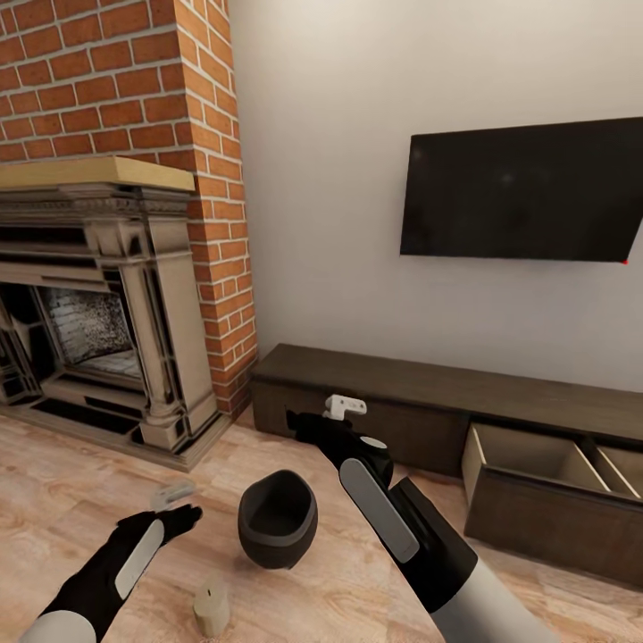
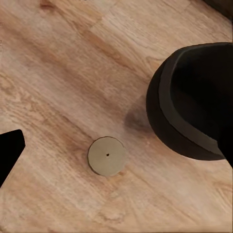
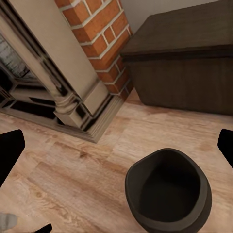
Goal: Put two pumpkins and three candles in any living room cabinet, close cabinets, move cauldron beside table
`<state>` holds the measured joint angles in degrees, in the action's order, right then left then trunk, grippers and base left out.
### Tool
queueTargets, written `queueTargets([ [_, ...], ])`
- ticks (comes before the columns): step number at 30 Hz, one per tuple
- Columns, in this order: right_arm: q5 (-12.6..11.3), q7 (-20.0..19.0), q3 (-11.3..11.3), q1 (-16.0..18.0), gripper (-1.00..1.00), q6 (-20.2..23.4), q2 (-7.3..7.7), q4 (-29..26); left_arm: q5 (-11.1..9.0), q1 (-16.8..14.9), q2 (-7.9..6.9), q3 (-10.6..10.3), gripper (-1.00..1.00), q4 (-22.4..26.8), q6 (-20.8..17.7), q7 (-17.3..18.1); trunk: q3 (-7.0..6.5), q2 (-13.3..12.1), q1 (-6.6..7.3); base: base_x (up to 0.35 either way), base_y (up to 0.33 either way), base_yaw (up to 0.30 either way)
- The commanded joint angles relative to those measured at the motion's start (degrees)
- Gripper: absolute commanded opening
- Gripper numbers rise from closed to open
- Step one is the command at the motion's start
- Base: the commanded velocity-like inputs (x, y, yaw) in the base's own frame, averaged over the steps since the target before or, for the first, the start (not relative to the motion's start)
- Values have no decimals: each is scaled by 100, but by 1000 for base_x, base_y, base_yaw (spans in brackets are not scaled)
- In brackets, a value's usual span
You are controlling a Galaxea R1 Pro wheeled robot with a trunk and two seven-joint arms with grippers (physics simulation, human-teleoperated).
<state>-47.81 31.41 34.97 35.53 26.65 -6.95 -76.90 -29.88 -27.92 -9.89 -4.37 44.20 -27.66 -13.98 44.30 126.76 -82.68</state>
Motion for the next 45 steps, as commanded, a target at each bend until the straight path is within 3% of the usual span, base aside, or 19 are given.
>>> queueTargets([
  [1,-43,50,5,6,100,8,0,-4,75,-3,27,-31,100,10,-14,-89,25,45,-22,0,0,0],
  [2,-43,50,4,6,100,8,0,0,190,-3,59,-30,100,10,-15,-124,43,85,-44,0,0,0],
  [5,-43,50,2,6,100,7,0,11,817,-3,311,-35,100,10,-35,-394,97,205,-110,0,0,0],
  [10,-44,51,1,6,100,7,0,12,1122,-3,461,-37,100,8,-81,-453,187,406,-219,0,0,0],
  [31,-43,43,-14,-11,100,17,0,-278,1168,-3,488,-73,100,3,-94,-430,564,1248,-681,0,0,0],
  [40,-44,43,-25,-11,100,12,0,-273,1148,-3,516,-458,100,1,-98,-429,725,1609,-878,0,0,0],
  [45,-44,41,-213,-26,100,15,0,-263,1153,-3,633,-573,100,-115,-106,-425,832,1653,-910,0,0,0],
])
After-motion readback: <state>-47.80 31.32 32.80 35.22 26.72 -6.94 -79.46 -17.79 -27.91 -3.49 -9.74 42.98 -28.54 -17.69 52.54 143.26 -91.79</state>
